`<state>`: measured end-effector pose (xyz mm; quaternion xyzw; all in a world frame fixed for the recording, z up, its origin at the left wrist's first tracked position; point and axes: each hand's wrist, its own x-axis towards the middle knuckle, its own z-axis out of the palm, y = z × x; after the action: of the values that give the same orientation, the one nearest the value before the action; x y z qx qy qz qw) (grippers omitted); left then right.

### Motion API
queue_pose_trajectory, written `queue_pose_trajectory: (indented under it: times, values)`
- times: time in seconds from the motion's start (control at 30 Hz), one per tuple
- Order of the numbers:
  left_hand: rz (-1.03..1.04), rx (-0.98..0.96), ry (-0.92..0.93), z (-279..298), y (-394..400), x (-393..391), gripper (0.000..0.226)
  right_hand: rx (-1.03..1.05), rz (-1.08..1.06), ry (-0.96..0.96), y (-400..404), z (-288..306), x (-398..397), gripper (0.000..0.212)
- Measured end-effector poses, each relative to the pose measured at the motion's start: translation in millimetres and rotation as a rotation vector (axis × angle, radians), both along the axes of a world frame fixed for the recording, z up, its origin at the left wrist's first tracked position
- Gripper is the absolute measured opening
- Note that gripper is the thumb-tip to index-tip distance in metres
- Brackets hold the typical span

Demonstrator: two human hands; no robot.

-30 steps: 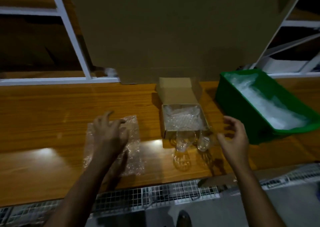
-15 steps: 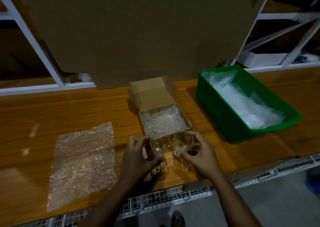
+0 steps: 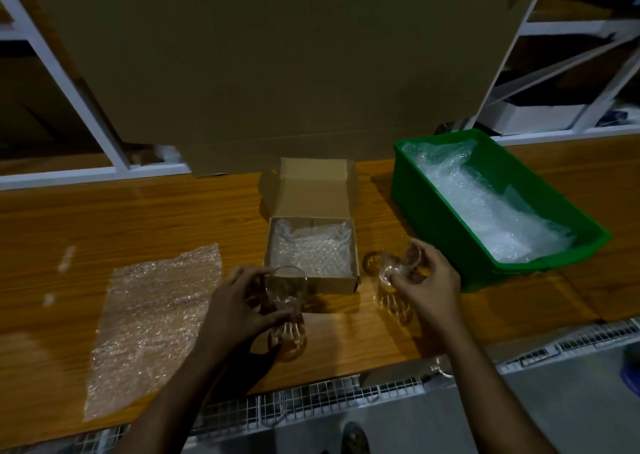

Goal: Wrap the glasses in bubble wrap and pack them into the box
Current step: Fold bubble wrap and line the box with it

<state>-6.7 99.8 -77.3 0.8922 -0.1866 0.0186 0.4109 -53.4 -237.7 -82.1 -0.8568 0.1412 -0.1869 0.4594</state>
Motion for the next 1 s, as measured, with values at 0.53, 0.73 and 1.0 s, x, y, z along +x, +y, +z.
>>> queue_pose_trajectory:
  times: [0.53,0.73,1.0]
  values:
    - [-0.101,-0.140,-0.003,-8,-63,-49,0.065,0.017,-0.055,0.027,0,0,3,0.081]
    - [-0.175,-0.216,0.038,-3,-133,-51,0.061,0.123,0.347,0.169,14,11,-71,0.075]
    - [-0.189,-0.322,0.215,5,-161,-29,0.073,0.006,0.133,0.060,13,11,-48,0.083]
